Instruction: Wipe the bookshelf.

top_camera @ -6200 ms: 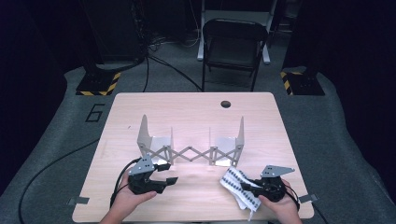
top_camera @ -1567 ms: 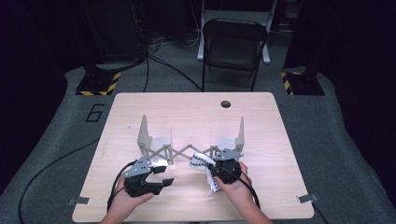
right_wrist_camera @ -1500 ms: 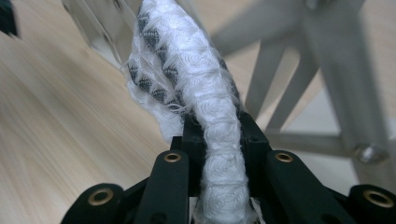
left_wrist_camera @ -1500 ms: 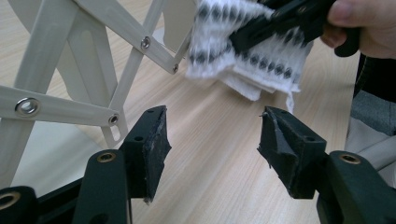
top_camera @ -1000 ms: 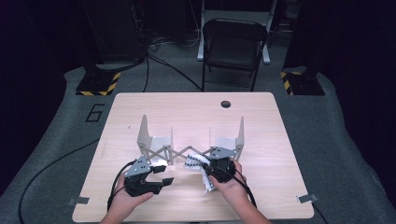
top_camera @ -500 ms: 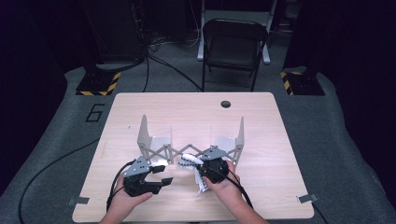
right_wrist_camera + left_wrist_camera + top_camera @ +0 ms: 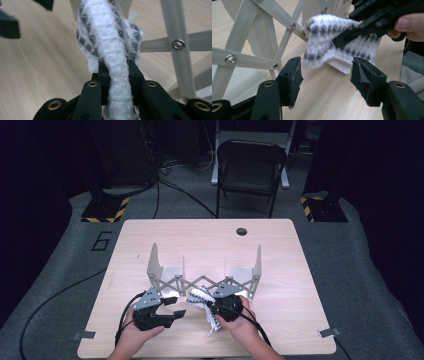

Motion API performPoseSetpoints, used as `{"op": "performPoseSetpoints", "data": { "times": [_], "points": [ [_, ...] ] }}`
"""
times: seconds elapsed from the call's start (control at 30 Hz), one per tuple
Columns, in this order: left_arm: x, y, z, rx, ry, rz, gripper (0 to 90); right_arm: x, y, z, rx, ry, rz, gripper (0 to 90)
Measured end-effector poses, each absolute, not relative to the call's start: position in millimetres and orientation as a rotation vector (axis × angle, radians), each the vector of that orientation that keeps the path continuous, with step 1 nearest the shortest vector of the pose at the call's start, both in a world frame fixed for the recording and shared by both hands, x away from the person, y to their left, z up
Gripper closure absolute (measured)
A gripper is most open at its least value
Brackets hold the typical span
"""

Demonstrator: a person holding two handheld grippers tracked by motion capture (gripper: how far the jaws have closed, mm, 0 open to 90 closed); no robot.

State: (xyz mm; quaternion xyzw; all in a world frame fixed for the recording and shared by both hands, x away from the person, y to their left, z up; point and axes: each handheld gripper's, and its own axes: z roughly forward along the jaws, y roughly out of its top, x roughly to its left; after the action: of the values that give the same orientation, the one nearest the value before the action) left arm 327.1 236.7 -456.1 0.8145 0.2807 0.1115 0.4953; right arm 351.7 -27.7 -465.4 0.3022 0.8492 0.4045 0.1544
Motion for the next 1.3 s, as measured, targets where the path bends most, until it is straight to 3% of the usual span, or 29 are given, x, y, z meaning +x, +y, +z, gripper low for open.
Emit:
{"op": "performPoseSetpoints", "data": {
  "times": [0.3, 0.77, 0.83, 0.87, 0.9, 0.93, 1.03, 1.07, 1.3],
  "points": [
    [336, 217, -442, 1.978, 0.591, 0.323, 37.8, 343, -24, -463, 0.728, 2.518, 1.142, 78.1],
    [341, 189, -456, 2.1, 0.457, 0.229, 40.1, 340, -22, -450, 0.6, 2.528, 1.172, 78.3],
    [340, 189, -459, 2.124, 0.455, 0.226, 45.5, 340, -22, -450, 0.617, 2.521, 1.183, 78.2],
    [340, 189, -460, 2.156, 0.465, 0.242, 58.1, 341, -23, -450, 0.616, 2.519, 1.18, 77.1],
    [340, 189, -460, 2.156, 0.465, 0.242, 63.1, 341, -23, -450, 0.616, 2.519, 1.18, 77.1],
    [340, 190, -460, 2.152, 0.478, 0.248, 63.1, 341, -23, -450, 0.633, 2.516, 1.181, 75.6],
    [341, 194, -459, 2.16, 0.502, 0.239, 74.8, 341, -25, -450, 0.617, 2.511, 1.18, 70.3],
    [340, 194, -460, 2.159, 0.521, 0.268, 78.0, 340, -25, -449, 0.606, 2.493, 1.164, 63.0],
    [339, 205, -452, 2.079, 0.695, 0.405, 80.1, 332, -45, -448, 0.741, 2.385, 1.205, 48.9]
  ]
}}
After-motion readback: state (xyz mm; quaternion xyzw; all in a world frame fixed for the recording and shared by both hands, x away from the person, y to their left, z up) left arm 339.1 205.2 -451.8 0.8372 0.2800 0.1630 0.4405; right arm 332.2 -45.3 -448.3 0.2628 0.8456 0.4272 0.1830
